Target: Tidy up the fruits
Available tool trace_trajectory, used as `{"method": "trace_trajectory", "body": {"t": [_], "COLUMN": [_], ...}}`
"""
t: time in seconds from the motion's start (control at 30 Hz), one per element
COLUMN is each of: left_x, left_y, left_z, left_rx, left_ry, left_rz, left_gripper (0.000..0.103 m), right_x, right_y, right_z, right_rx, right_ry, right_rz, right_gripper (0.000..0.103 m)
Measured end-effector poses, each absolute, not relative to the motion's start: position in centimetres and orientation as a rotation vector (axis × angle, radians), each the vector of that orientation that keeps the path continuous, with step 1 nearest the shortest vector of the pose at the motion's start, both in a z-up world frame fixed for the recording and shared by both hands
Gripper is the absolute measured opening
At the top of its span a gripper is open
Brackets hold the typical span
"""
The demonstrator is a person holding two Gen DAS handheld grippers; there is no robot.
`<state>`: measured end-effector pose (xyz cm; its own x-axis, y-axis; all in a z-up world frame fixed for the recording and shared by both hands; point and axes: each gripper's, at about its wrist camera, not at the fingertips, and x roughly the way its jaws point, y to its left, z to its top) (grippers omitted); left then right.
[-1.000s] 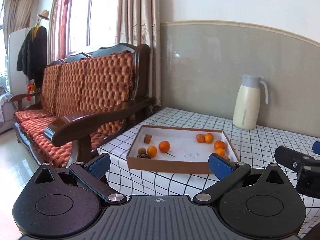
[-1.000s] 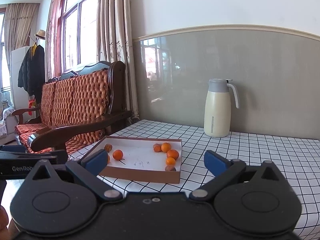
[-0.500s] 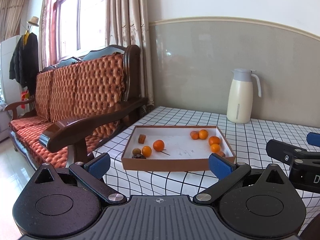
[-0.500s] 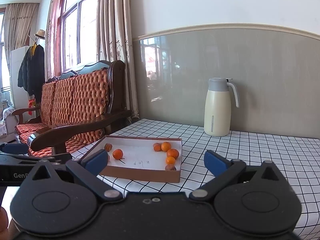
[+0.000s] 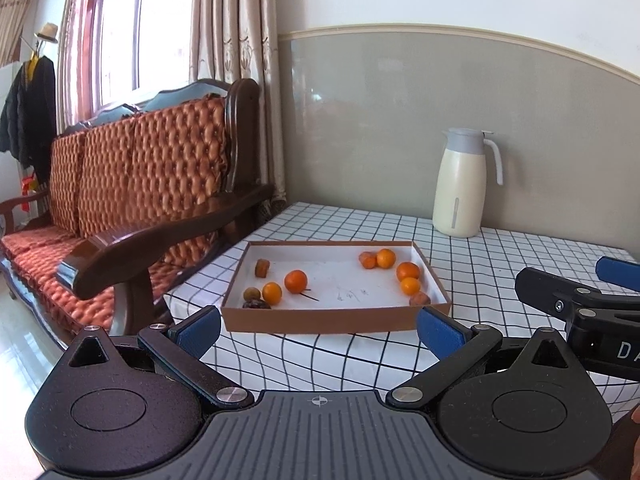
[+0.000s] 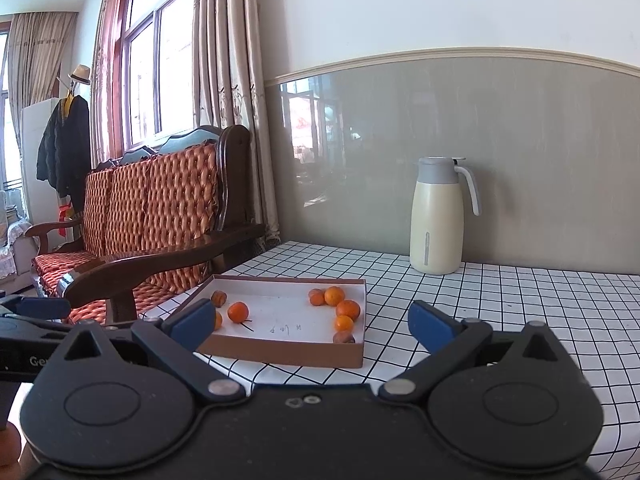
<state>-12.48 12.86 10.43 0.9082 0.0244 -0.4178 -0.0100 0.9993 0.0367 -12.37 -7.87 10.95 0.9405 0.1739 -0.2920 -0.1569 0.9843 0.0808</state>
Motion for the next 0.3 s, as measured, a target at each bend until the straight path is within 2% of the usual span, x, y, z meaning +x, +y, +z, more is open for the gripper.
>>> {"method": "trace_trajectory", "body": {"t": [0.3], "left_x": [-12.46], "left_y": [12.47], "left_z": [10.25], "left_rx": [0.044], "left_ry": [0.376], "left_rz": [0.024], "left_gripper": [0.103], "right_x": [-12.36], "right_y": [-8.02], "right_z": [10.75], "right_rx": [0.063], "right_ry": [0.286], "right_rz": [0.157], "right_gripper": [0.097]}}
